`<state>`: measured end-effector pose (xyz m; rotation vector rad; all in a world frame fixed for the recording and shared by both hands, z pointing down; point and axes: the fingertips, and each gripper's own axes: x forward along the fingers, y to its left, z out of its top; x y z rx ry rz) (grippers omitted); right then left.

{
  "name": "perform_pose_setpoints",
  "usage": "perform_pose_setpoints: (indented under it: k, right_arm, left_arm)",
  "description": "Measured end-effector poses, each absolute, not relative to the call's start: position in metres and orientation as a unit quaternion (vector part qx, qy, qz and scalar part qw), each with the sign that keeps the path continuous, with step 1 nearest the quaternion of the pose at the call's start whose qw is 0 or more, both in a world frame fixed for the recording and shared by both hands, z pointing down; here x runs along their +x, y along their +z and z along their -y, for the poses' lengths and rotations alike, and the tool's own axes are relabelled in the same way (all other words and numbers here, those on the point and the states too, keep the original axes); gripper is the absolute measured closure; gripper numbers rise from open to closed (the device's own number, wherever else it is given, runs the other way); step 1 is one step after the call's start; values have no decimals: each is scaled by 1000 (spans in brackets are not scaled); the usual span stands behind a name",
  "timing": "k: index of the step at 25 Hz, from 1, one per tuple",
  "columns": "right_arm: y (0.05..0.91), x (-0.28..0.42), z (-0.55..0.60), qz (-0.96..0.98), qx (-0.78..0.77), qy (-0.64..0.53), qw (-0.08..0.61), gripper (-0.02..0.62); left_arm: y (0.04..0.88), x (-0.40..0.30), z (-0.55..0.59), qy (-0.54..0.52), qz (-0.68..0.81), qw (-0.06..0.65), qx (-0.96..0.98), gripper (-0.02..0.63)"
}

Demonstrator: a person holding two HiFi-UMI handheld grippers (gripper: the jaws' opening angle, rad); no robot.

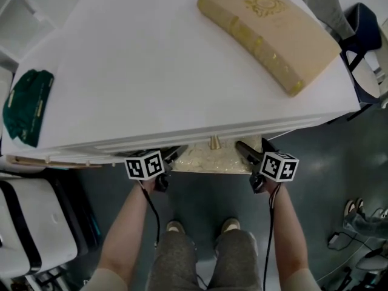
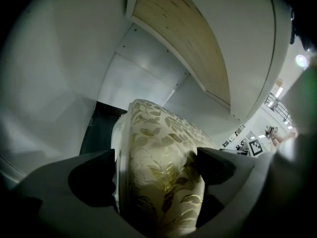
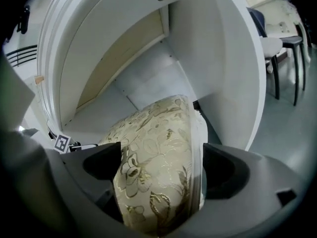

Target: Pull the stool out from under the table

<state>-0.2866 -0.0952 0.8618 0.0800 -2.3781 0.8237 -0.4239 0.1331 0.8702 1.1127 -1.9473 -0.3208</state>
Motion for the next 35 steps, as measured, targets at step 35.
perform_pose_setpoints:
  k: [35]
  right_arm:
    - [740,-124,32,875,84,353,321,98]
  left_arm:
    - [752,-285,-174,-83,717,497,482,114]
